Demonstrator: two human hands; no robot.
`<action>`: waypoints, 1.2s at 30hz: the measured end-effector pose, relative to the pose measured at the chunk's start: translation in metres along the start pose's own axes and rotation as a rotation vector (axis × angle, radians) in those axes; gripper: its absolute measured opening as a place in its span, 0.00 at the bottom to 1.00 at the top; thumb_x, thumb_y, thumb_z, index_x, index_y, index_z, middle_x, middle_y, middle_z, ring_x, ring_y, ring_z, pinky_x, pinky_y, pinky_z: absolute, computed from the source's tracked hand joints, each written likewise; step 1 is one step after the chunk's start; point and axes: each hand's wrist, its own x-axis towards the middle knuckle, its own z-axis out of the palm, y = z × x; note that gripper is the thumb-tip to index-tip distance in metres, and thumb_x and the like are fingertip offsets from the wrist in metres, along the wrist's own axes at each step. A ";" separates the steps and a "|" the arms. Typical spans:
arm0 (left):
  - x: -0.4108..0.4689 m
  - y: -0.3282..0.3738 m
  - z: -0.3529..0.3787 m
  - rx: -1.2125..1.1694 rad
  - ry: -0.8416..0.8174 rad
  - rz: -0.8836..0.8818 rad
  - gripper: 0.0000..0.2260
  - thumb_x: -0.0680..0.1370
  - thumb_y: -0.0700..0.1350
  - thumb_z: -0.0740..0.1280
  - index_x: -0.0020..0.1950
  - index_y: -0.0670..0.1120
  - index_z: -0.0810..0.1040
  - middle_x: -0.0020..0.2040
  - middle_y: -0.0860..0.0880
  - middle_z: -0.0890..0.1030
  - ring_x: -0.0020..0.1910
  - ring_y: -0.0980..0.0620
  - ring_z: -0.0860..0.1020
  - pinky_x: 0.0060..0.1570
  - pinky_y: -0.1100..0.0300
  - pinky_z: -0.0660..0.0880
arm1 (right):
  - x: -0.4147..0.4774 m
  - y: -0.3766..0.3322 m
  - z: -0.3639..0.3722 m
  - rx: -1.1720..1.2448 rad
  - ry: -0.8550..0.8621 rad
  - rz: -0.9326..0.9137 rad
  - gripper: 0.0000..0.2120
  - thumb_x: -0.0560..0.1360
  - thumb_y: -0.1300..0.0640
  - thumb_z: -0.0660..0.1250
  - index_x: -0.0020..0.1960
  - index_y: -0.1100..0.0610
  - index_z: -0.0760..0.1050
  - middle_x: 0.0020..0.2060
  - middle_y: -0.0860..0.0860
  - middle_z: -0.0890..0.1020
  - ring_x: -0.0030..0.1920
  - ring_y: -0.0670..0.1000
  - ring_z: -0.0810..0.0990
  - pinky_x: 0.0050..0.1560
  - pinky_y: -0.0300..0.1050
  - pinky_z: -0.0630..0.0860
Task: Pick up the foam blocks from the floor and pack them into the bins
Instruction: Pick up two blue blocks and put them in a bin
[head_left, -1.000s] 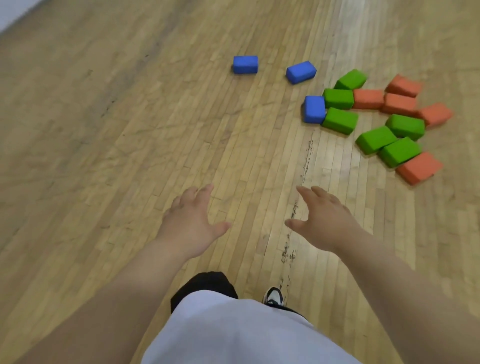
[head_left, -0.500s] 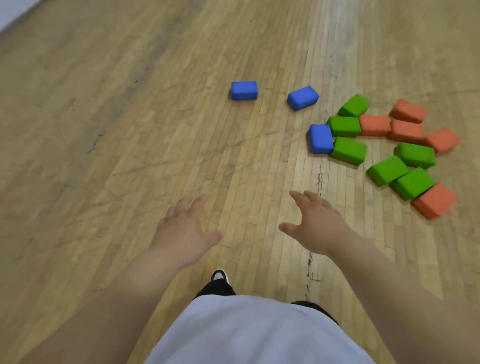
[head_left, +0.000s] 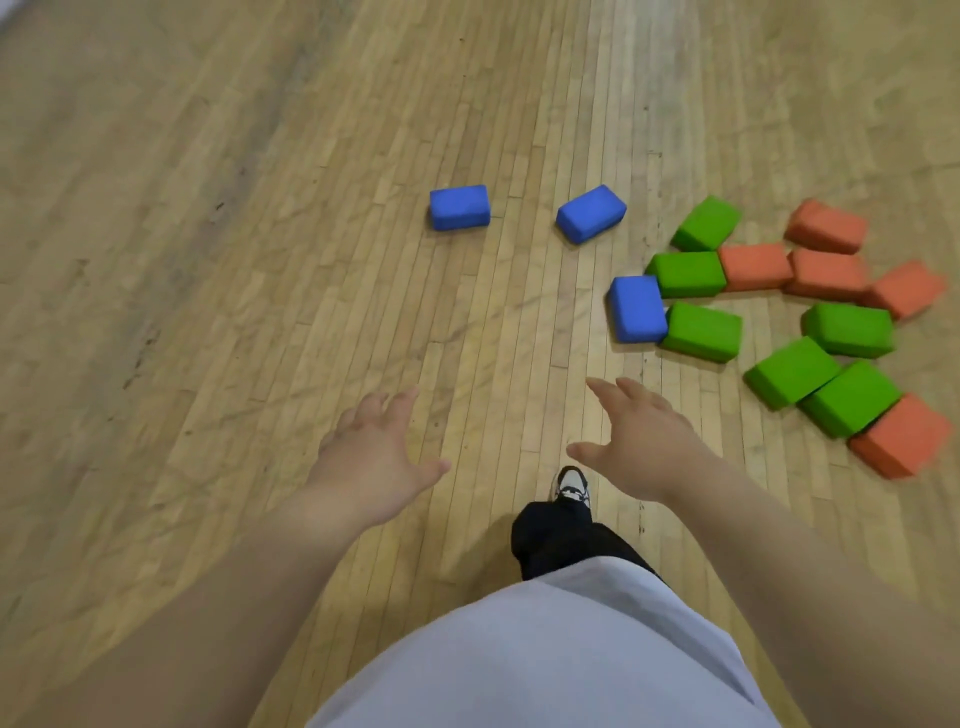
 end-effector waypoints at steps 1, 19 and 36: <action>0.020 0.014 -0.008 -0.014 0.005 -0.012 0.44 0.75 0.69 0.66 0.83 0.57 0.47 0.82 0.47 0.54 0.80 0.44 0.55 0.77 0.43 0.60 | 0.022 0.008 -0.015 0.005 -0.007 -0.007 0.44 0.75 0.33 0.66 0.83 0.44 0.49 0.82 0.53 0.55 0.80 0.59 0.56 0.76 0.64 0.61; 0.347 0.093 -0.167 0.010 0.002 -0.142 0.43 0.75 0.67 0.67 0.83 0.55 0.50 0.82 0.45 0.55 0.80 0.42 0.56 0.74 0.42 0.62 | 0.367 0.002 -0.229 -0.058 -0.056 -0.073 0.44 0.75 0.34 0.67 0.83 0.45 0.50 0.82 0.53 0.55 0.80 0.60 0.56 0.77 0.64 0.59; 0.699 0.063 -0.352 0.136 -0.128 -0.118 0.41 0.78 0.66 0.64 0.83 0.55 0.45 0.83 0.44 0.51 0.80 0.41 0.54 0.76 0.43 0.61 | 0.710 -0.120 -0.361 -0.174 -0.132 -0.009 0.46 0.73 0.33 0.65 0.82 0.44 0.47 0.82 0.56 0.51 0.80 0.62 0.54 0.76 0.65 0.58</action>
